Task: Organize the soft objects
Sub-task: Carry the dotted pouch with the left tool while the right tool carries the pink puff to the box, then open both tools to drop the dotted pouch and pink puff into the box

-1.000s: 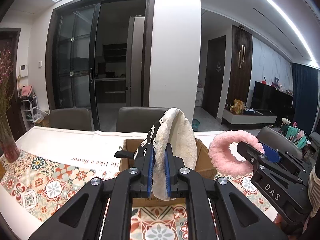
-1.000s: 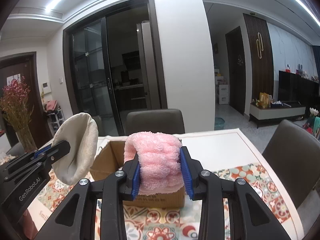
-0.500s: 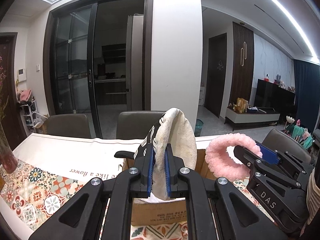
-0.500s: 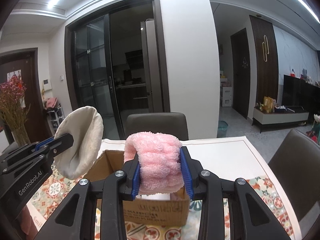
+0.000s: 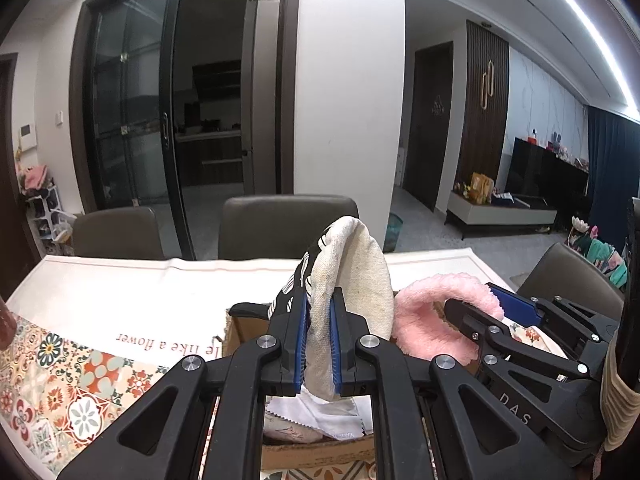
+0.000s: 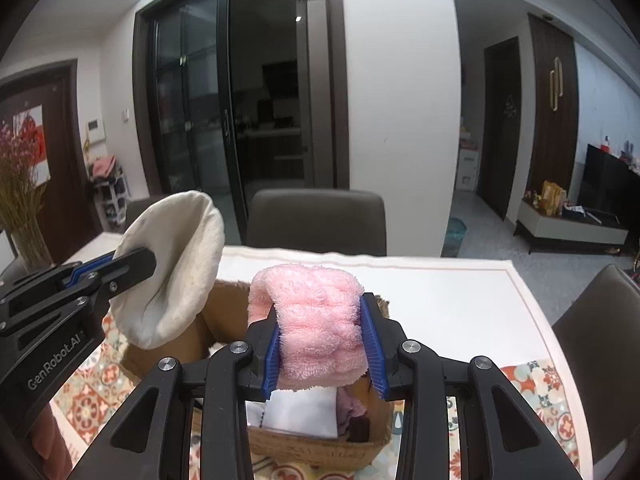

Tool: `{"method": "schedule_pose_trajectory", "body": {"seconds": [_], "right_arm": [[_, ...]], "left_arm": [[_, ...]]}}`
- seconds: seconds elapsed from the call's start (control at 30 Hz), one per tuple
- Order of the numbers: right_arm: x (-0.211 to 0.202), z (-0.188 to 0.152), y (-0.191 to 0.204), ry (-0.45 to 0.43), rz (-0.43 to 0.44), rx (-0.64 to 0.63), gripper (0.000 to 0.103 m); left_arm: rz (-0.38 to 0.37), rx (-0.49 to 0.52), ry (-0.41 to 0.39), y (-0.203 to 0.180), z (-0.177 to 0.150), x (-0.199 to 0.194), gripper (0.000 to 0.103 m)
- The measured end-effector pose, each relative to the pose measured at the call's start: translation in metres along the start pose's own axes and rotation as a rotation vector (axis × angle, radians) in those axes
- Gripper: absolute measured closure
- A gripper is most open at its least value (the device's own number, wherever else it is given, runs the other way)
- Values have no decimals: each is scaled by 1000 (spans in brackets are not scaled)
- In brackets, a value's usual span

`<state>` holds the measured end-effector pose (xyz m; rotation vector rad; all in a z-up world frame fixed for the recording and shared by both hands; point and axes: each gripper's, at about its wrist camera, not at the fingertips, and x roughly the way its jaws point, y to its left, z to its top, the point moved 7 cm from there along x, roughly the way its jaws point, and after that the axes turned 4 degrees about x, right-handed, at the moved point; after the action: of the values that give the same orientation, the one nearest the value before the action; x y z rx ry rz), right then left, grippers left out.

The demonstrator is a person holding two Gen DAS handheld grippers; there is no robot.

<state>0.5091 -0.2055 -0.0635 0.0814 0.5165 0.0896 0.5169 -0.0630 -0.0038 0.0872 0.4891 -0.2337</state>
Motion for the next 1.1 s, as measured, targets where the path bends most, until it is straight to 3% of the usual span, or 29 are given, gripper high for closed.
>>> {"method": "schedule_pose_trajectory", "body": {"seconds": [0.47, 0.5, 0.57, 0.73, 0.97, 1.1], "right_arm": [[52, -34, 5, 177, 22, -73, 66], [53, -36, 6, 184, 22, -78, 65], [55, -39, 6, 212, 39, -81, 62], [57, -41, 2, 252, 65, -55, 38], [42, -31, -1, 225, 31, -33, 38], [29, -25, -3, 201, 16, -7, 38]], "left_arm": [[-16, 31, 162, -5, -28, 57, 90], [-16, 33, 175, -5, -32, 59, 87], [-19, 33, 194, -5, -36, 61, 64], [25, 51, 185, -2, -34, 52, 47], [126, 82, 156, 8, -26, 31, 46], [144, 64, 144, 13, -25, 18, 45]]}}
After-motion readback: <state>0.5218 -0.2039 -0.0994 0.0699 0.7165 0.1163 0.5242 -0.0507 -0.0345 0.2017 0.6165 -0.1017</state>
